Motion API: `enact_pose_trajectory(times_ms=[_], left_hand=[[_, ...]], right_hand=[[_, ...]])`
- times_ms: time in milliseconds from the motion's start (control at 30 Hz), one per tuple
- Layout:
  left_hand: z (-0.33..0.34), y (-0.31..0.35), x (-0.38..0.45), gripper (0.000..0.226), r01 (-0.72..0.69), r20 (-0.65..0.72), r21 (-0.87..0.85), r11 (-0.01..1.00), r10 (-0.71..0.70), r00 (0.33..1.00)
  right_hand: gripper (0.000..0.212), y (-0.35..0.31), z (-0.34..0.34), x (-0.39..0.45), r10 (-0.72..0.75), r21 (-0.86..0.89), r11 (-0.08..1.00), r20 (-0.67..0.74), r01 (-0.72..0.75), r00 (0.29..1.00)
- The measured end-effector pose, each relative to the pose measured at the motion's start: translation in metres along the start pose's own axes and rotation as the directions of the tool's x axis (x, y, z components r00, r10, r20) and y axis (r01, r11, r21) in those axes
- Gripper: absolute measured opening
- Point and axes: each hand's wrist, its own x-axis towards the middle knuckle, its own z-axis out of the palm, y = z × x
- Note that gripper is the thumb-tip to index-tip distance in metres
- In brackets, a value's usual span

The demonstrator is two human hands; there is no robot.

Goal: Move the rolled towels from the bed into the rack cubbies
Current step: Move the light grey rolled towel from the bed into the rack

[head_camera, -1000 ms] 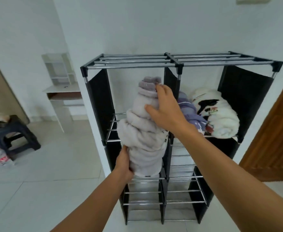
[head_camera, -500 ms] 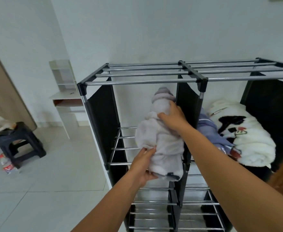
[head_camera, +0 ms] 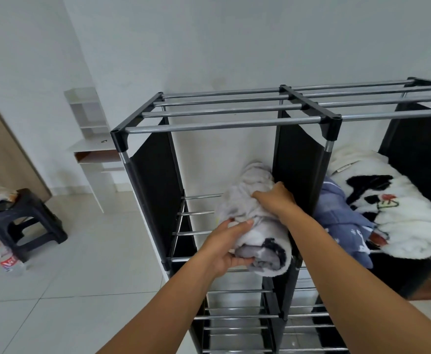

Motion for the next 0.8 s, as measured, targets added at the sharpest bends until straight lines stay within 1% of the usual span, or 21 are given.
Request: enact_pose_trajectory(times_ms=[67, 133, 200, 267, 367, 500, 567, 633, 700, 767, 800], left_hand=[[0.000, 0.006, 0.005, 0.049, -0.045, -0.011, -0.001, 0.999, 0.045, 0.999], [0.003, 0.010, 0.010, 0.042, -0.072, -0.010, -0.023, 0.997, 0.071, 0.997], [0.009, 0.008, 0.013, 0.035, -0.070, 0.014, -0.038, 0.997, 0.070, 0.997], [0.013, 0.003, 0.016, 0.036, -0.073, 0.036, -0.019, 0.997, 0.074, 0.997], [0.014, -0.001, 0.017, 0.041, -0.082, 0.036, -0.004, 0.997, 0.082, 0.996], [0.012, 0.000, 0.010, 0.038, -0.091, 0.057, 0.017, 0.996, 0.090, 0.994], [0.013, 0.000, 0.007, 0.038, -0.107, 0.048, 0.078, 0.991, 0.103, 0.993], [0.015, -0.005, 0.001, 0.037, -0.139, 0.009, 0.192, 0.971, 0.140, 0.990], [0.013, -0.014, -0.007, 0.043, -0.168, -0.035, 0.312, 0.935, 0.189, 0.981], [0.007, -0.027, -0.017, 0.047, -0.234, -0.040, 0.443, 0.865, 0.280, 0.959], [0.004, -0.034, -0.021, 0.048, -0.258, -0.039, 0.522, 0.813, 0.325, 0.945]], right_hand=[[0.069, -0.004, -0.003, 0.001, -0.014, -0.004, 1.000, 0.012, 0.015, 1.000], [0.064, -0.008, -0.005, 0.003, -0.043, 0.011, 0.999, -0.017, 0.043, 0.999], [0.062, -0.009, -0.002, 0.003, -0.061, 0.021, 0.998, -0.055, 0.062, 0.997], [0.059, -0.003, 0.004, -0.001, -0.081, 0.002, 0.997, -0.065, 0.082, 0.995], [0.054, 0.011, 0.012, -0.009, -0.118, -0.067, 0.991, -0.059, 0.114, 0.991], [0.054, 0.013, 0.006, -0.024, -0.173, -0.101, 0.980, -0.008, 0.171, 0.985], [0.052, 0.013, 0.000, -0.041, -0.232, -0.113, 0.967, -0.009, 0.229, 0.973], [0.048, 0.020, -0.006, -0.065, -0.297, -0.098, 0.951, -0.008, 0.295, 0.955], [0.043, 0.037, -0.009, -0.097, -0.365, -0.067, 0.929, 0.020, 0.365, 0.931], [0.034, 0.063, -0.011, -0.128, -0.390, -0.009, 0.921, 0.030, 0.390, 0.920], [0.031, 0.079, -0.013, -0.140, -0.356, 0.038, 0.934, 0.013, 0.356, 0.934]])
